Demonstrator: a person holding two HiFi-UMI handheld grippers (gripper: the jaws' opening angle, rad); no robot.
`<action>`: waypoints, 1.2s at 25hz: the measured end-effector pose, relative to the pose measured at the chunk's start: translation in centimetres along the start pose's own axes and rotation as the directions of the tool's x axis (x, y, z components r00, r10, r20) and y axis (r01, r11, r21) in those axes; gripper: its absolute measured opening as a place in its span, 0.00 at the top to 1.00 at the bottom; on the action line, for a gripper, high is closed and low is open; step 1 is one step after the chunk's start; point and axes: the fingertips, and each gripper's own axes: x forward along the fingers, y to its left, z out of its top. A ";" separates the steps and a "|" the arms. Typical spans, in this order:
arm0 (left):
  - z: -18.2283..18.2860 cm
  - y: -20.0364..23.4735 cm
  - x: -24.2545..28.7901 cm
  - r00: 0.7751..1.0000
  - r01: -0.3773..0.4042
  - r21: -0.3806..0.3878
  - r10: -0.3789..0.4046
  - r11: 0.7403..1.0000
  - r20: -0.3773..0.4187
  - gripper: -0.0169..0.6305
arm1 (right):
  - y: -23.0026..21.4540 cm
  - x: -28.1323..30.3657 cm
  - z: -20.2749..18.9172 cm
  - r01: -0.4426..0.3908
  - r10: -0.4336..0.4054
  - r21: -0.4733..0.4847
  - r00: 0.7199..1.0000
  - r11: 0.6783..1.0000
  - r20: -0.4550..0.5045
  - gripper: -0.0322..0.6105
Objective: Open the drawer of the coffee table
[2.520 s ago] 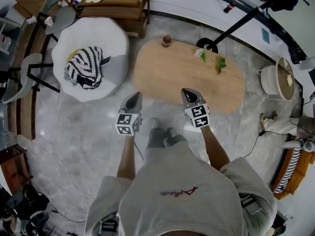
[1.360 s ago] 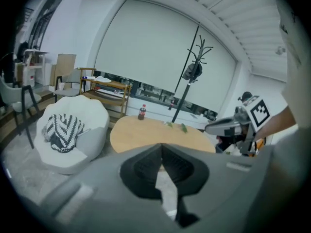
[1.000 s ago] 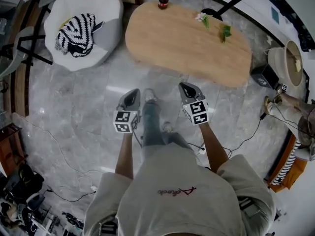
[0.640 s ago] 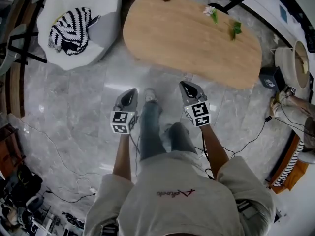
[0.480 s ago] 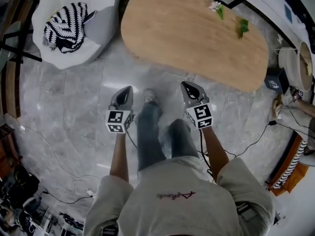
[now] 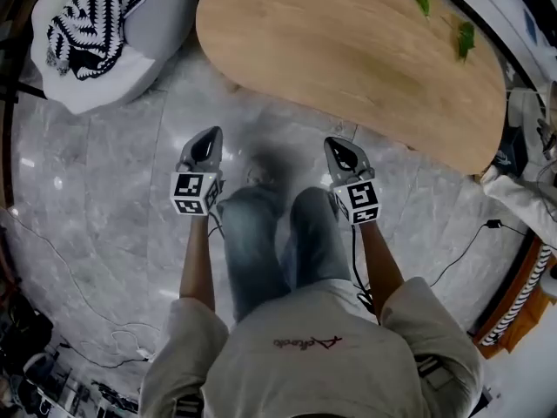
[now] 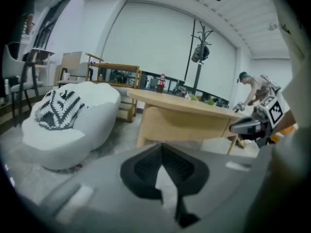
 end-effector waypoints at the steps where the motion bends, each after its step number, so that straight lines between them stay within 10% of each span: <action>1: -0.8 0.3 0.8 1.000 0.002 0.011 -0.002 1.000 0.008 0.97 | -0.3 0.7 -1.2 0.009 -0.010 0.005 1.000 1.000 0.008 0.94; 18: -9.6 -2.1 6.8 0.987 0.047 0.124 -0.065 0.991 0.149 0.97 | -3.8 4.0 -12.4 0.069 -0.063 -0.026 0.981 0.997 0.185 0.94; 30: -7.6 -3.8 9.2 0.960 0.150 0.038 -0.155 0.988 0.234 0.97 | -6.2 4.4 -11.8 0.047 -0.071 0.092 0.958 0.995 0.279 0.94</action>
